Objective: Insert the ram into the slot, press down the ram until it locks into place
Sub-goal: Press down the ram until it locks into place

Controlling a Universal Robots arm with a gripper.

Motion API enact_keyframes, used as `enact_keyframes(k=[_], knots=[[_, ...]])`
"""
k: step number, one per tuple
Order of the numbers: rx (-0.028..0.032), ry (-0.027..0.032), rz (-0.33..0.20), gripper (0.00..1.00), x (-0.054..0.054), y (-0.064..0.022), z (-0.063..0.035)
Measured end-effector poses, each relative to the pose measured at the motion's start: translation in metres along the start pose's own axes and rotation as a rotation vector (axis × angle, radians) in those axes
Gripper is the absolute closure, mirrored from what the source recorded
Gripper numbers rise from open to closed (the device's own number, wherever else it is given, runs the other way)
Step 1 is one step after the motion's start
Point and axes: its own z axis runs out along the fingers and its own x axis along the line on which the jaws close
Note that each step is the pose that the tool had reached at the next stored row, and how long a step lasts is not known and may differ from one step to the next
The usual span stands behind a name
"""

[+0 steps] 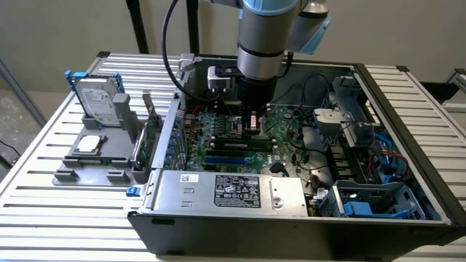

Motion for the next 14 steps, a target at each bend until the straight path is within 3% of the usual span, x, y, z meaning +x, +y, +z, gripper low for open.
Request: enact_keyframes(k=[14], knots=[[-0.0004, 0.0008, 0.000, 0.89, -0.0002, -0.0001, 0.0088]])
